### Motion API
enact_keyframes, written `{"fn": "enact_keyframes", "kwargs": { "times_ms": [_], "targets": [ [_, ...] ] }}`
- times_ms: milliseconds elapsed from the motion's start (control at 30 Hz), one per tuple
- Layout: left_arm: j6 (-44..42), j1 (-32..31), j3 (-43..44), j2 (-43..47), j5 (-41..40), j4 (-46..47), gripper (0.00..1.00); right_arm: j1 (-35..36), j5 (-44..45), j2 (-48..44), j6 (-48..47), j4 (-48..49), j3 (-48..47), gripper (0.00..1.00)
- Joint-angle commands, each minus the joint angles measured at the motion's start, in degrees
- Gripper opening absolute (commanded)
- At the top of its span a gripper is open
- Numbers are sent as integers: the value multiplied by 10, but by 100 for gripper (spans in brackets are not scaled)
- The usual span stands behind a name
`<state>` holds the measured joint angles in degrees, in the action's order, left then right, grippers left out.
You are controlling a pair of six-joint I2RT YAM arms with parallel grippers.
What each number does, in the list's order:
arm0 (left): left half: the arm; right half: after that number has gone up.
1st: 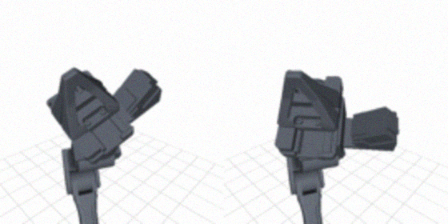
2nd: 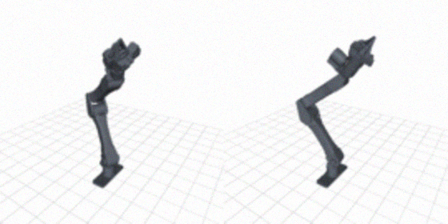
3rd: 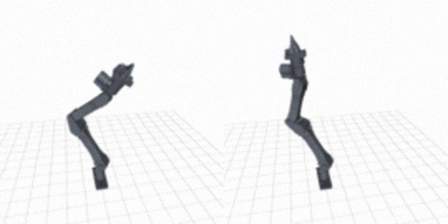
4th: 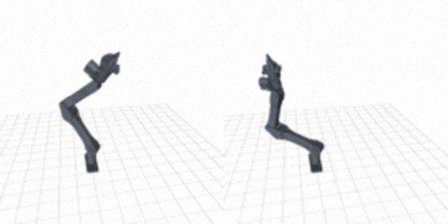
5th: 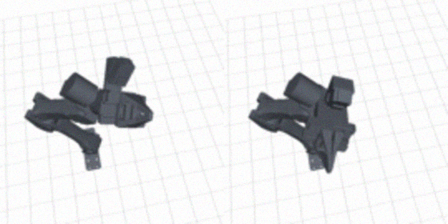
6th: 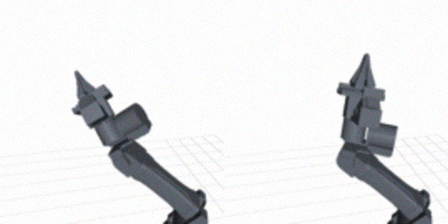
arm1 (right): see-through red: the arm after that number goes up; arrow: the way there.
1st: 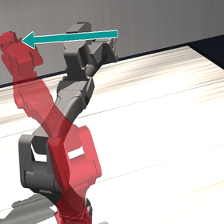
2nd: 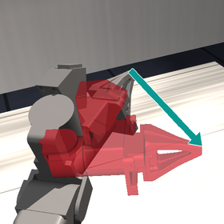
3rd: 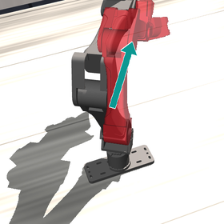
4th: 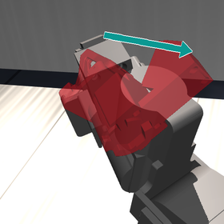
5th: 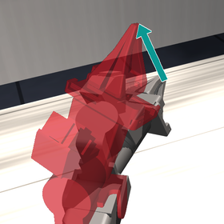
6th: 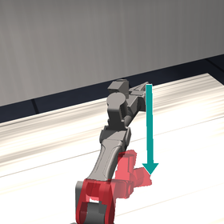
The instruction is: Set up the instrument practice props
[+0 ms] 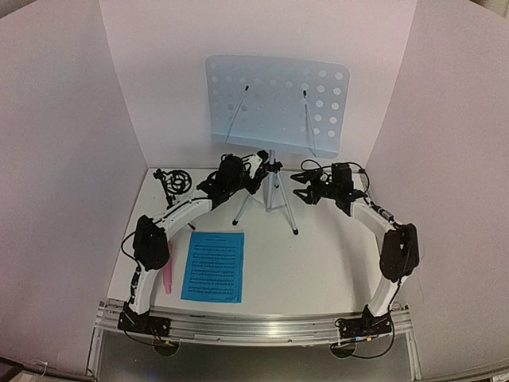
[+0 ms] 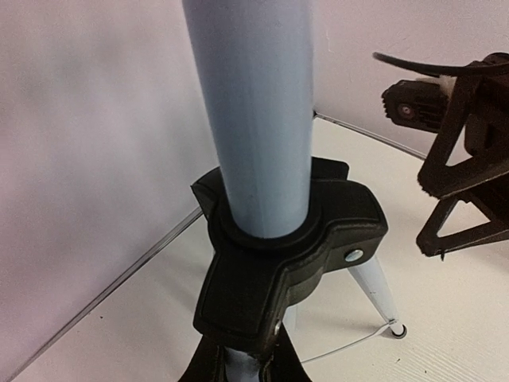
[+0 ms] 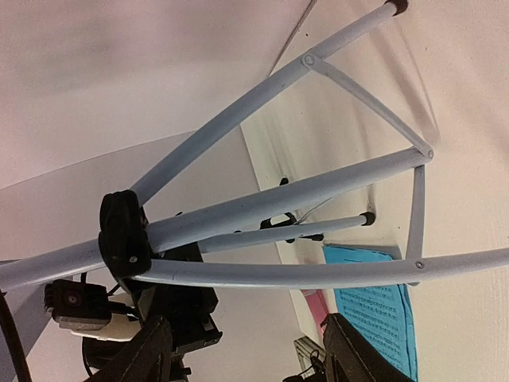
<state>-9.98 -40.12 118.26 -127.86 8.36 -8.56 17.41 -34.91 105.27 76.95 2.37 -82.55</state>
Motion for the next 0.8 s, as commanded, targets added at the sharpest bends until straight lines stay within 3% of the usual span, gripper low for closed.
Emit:
{"fn": "enact_keyframes", "kwargs": {
  "times_ms": [0,167,667,700,767],
  "targets": [
    [82,0,-13,23,-76,-74,0,-4,27,-40,-31,6,4,63],
    [61,-1,-11,23,-93,-77,0,-4,23,-34,-39,4,2,63],
    [0,5,-8,22,-25,-77,0,-4,17,-29,-44,0,-8,63],
    [0,5,-7,23,-21,-80,1,-4,16,-28,-44,0,-11,63],
    [-4,6,-5,24,-15,-84,12,-4,16,-27,-47,0,-14,63]
  ]
}}
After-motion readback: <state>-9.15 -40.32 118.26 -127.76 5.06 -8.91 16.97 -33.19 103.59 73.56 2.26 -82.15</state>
